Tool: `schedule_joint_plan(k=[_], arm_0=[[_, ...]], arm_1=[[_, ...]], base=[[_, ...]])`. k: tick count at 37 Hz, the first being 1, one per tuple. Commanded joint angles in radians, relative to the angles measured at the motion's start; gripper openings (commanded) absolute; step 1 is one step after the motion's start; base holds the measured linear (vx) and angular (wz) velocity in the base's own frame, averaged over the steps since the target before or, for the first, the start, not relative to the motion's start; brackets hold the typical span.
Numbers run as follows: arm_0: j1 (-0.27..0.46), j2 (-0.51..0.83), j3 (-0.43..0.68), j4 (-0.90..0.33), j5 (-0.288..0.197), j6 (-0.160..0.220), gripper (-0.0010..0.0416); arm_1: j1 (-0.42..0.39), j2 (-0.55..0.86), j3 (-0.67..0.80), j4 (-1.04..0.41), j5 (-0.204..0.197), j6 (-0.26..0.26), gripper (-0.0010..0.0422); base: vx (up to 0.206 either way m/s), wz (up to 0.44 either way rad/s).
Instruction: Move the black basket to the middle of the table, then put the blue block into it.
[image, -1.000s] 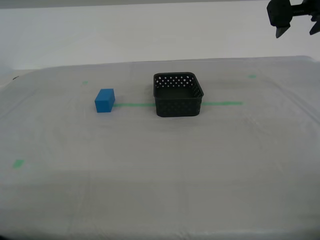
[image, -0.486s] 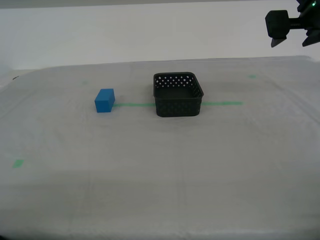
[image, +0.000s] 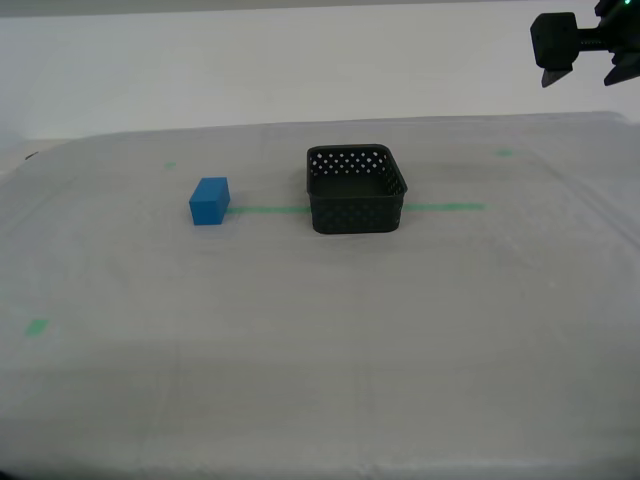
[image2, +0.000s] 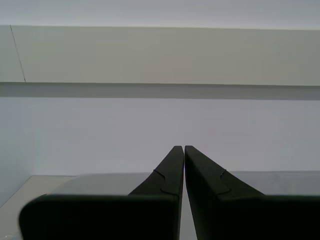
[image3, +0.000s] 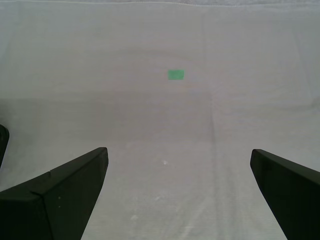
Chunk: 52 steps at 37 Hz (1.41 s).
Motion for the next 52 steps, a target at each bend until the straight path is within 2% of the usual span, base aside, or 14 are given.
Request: schedule_joint_plan(k=[1,33,40,46,52], arm_0=[[0.000,0.000,-0.001,0.002,0.000,-0.001,0.0399],[0.000,0.000,0.001,0.002,0.000,-0.001,0.0399],[0.000,0.000,0.001,0.002,0.000,-0.001,0.0399],[0.000,0.000,0.001,0.003,0.000,-0.001,0.0399],[0.000,0.000,0.001,0.002,0.000,-0.001,0.0398]], arm_1=[[0.000,0.000,0.001,0.005,-0.001,0.002,0.0000],[0.000,0.000,0.001,0.006,-0.001,0.001,0.0000],[0.000,-0.001,0.002,0.006,-0.001,-0.023,0.0000],[0.000,-0.001,0.001,0.003,0.000,-0.023,0.0000],[0.000,-0.001,0.001,0.002,0.000,-0.022,0.0035]], base=[[0.000,0.000],[0.000,0.000],[0.000,0.000],[0.000,0.000],[0.000,0.000]])
